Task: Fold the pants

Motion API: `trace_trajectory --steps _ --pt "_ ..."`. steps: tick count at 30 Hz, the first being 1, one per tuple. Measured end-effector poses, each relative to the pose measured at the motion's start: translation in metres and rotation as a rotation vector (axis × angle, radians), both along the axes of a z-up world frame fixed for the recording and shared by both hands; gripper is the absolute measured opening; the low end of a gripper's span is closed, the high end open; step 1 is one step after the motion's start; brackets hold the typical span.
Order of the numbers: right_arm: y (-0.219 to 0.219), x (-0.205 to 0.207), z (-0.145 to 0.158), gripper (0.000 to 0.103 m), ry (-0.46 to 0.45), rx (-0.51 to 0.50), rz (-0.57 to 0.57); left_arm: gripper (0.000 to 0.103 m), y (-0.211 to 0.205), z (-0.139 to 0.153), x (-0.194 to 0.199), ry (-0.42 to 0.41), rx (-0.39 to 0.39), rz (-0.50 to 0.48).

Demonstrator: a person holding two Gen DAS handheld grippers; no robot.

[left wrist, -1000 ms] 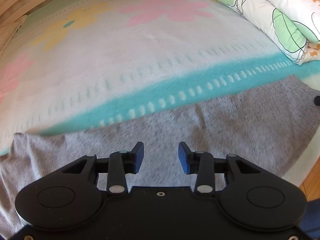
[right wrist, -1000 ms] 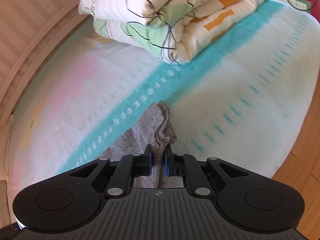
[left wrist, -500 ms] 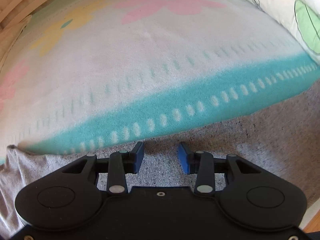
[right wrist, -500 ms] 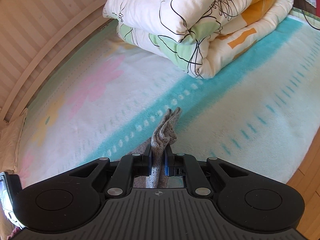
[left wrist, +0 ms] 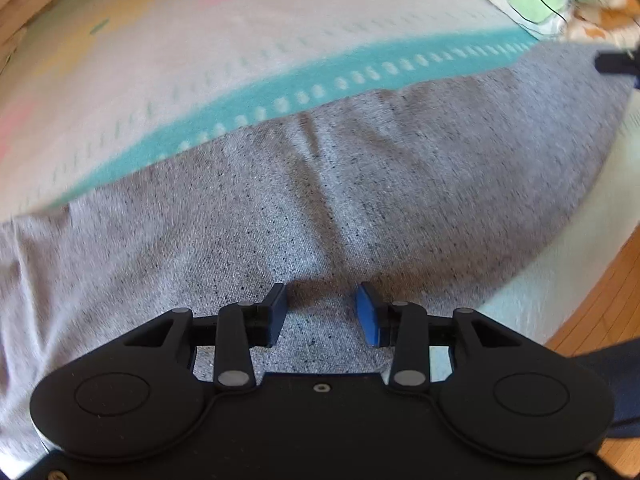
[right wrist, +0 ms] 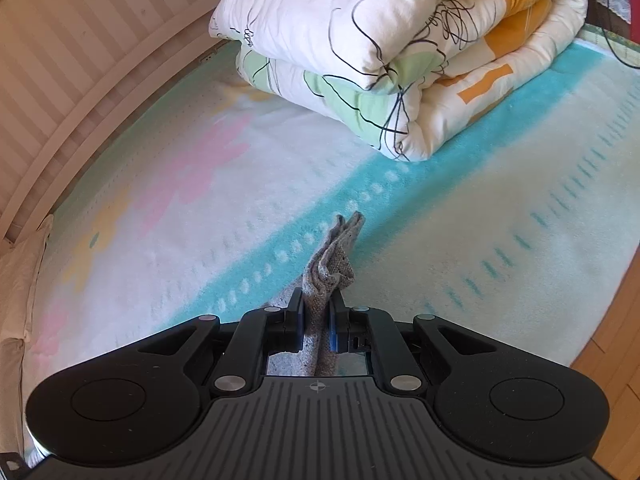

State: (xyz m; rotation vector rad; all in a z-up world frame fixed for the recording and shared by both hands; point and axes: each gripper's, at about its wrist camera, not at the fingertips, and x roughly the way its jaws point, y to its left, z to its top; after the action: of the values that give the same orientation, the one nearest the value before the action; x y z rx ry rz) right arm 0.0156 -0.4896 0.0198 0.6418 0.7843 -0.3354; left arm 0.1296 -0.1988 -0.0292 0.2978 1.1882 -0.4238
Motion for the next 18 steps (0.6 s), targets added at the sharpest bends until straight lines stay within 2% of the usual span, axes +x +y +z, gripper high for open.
trace_trajectory --steps 4,7,10,14,18 --pt "0.024 0.009 0.012 0.011 -0.021 -0.053 0.035 0.048 0.034 0.014 0.022 0.053 -0.075 0.097" --pt "0.056 0.018 0.026 0.011 -0.062 -0.074 0.107 0.048 0.067 0.027 0.039 0.003 -0.059 0.156" --pt "0.102 0.028 0.043 0.011 -0.118 -0.103 0.229 0.048 0.103 0.037 0.057 -0.042 -0.039 0.213" --pt "0.180 0.041 0.057 0.011 -0.188 -0.109 0.437 0.048 0.155 0.039 0.081 -0.028 -0.053 0.312" --pt "0.273 0.056 0.041 0.011 -0.180 -0.146 0.656 0.048 0.203 0.028 0.094 0.002 -0.080 0.411"
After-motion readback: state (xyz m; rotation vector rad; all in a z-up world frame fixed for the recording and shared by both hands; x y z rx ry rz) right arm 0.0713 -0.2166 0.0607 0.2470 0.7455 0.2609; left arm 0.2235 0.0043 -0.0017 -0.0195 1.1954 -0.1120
